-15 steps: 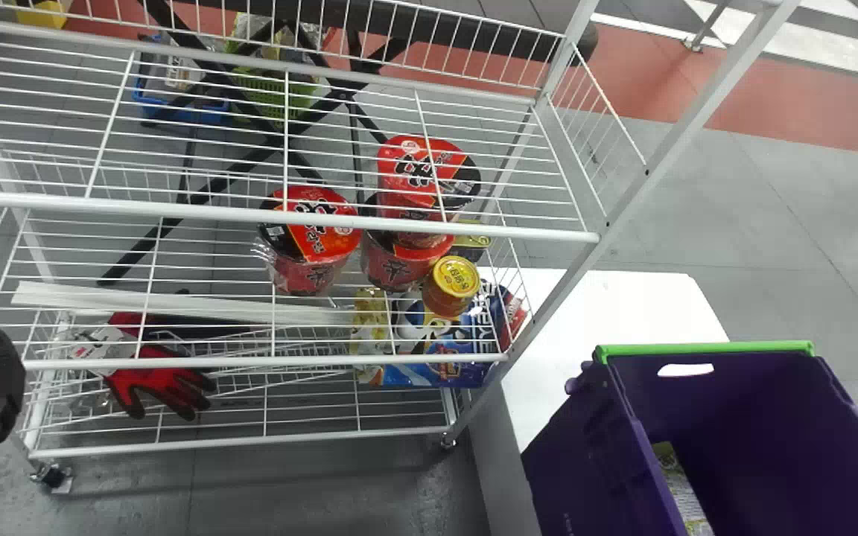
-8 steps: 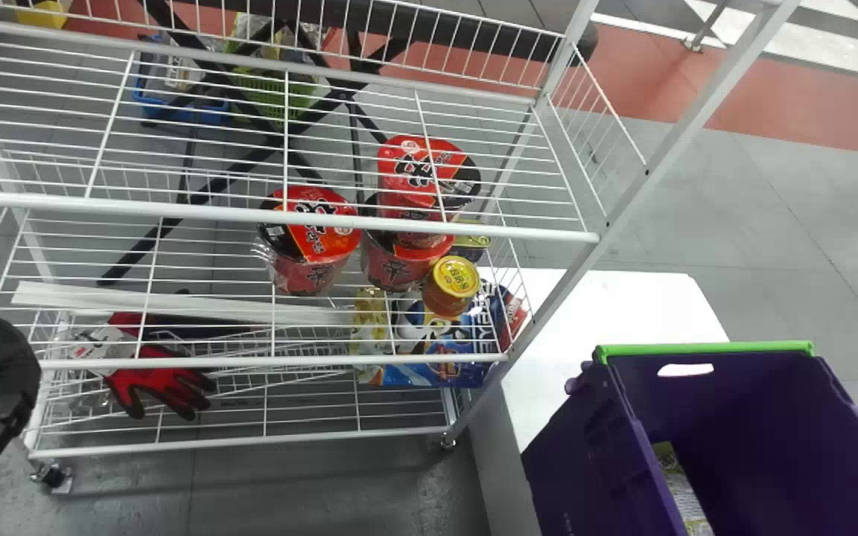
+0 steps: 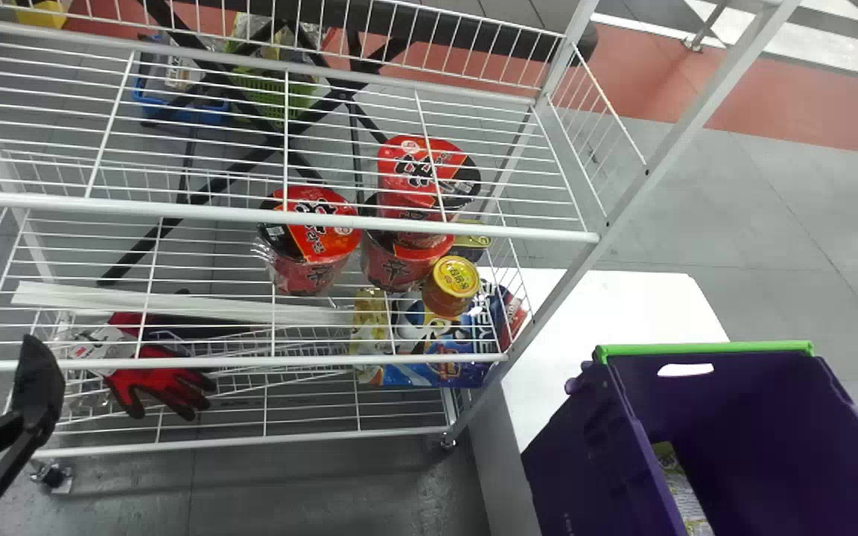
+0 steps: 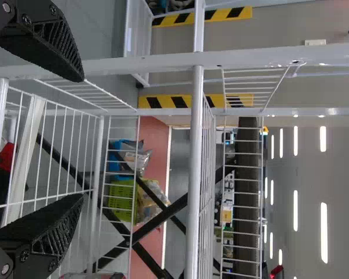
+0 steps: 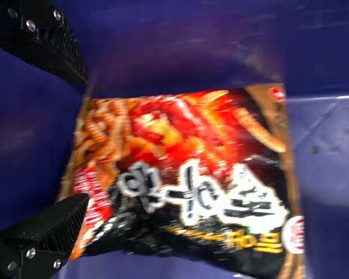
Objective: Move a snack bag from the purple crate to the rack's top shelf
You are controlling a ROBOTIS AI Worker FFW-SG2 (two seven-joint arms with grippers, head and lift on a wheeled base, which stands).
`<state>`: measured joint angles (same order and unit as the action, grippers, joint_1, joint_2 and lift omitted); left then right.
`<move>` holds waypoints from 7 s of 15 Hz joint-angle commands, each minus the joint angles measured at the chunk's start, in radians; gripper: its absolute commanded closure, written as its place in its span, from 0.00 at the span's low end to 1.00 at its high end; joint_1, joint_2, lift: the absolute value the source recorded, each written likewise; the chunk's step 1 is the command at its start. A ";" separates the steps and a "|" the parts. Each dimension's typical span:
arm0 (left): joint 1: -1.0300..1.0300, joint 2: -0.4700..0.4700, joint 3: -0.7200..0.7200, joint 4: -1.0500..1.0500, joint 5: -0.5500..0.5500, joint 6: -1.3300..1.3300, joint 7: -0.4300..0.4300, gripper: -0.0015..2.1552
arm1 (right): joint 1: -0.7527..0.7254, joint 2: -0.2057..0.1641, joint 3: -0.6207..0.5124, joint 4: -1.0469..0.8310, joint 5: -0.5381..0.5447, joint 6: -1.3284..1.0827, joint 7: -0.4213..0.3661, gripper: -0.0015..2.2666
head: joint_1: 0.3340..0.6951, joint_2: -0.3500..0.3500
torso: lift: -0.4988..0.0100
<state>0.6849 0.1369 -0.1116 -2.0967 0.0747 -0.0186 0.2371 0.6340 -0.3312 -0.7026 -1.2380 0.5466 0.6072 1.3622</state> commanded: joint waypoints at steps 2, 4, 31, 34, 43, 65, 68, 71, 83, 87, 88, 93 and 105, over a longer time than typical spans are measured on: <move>-0.001 0.000 0.004 -0.002 0.002 0.000 -0.001 0.05 | 0.003 0.001 -0.011 -0.009 0.001 -0.019 0.005 0.08 | 1.00 0.00 | 0.08; 0.005 0.000 -0.003 -0.011 0.002 -0.004 0.004 0.05 | 0.003 0.001 -0.012 -0.012 -0.010 -0.080 -0.005 0.08 | 1.00 0.00 | 0.08; -0.019 0.007 0.047 0.046 0.065 -0.108 -0.012 0.05 | 0.001 0.057 -0.075 0.075 -0.119 -0.286 -0.149 0.13 | 1.00 0.00 | 0.08; -0.016 0.007 0.046 0.046 0.065 -0.105 -0.012 0.05 | 0.001 0.057 -0.071 0.075 -0.117 -0.286 -0.173 0.13 | 1.00 0.00 | 0.08; -0.010 0.004 0.044 0.047 0.062 -0.105 -0.012 0.05 | -0.002 0.055 -0.023 0.075 -0.090 -0.227 -0.248 0.21 | 1.00 0.00 | 0.08; 0.018 -0.002 0.020 0.026 0.033 -0.099 0.007 0.05 | 0.021 0.066 -0.081 -0.023 -0.134 -0.298 -0.199 0.54 | 1.00 0.00 | 0.16; 0.013 -0.002 0.012 0.027 0.030 -0.096 0.013 0.05 | 0.023 0.066 -0.097 -0.031 -0.137 -0.298 -0.195 0.54 | 1.00 0.00 | 0.19; 0.010 -0.002 0.012 0.027 0.028 -0.092 0.013 0.05 | 0.023 0.064 -0.124 -0.035 -0.137 -0.298 -0.193 0.54 | 1.00 0.00 | 0.21; 0.013 -0.002 0.009 0.021 0.028 -0.092 0.014 0.05 | 0.020 0.055 -0.135 -0.043 -0.137 -0.283 -0.192 0.54 | 1.00 0.00 | 0.30; 0.011 -0.002 0.006 0.020 0.028 -0.089 0.016 0.05 | 0.020 0.050 -0.138 -0.044 -0.137 -0.267 -0.192 0.54 | 1.00 0.00 | 0.33; 0.011 -0.002 0.006 0.018 0.028 -0.089 0.014 0.05 | 0.020 0.050 -0.138 -0.047 -0.137 -0.261 -0.192 0.54 | 1.00 0.00 | 0.34; 0.013 -0.002 0.006 0.012 0.028 -0.089 0.016 0.05 | 0.018 0.049 -0.149 -0.054 -0.137 -0.255 -0.186 0.54 | 1.00 0.00 | 0.38; 0.016 -0.002 0.004 0.010 0.028 -0.092 0.019 0.05 | 0.016 0.043 -0.163 -0.057 -0.137 -0.243 -0.179 0.54 | 1.00 0.00 | 0.48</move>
<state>0.7010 0.1350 -0.1059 -2.0862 0.1031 -0.1089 0.2560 0.6517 -0.2859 -0.8610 -1.2946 0.4095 0.3624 1.1827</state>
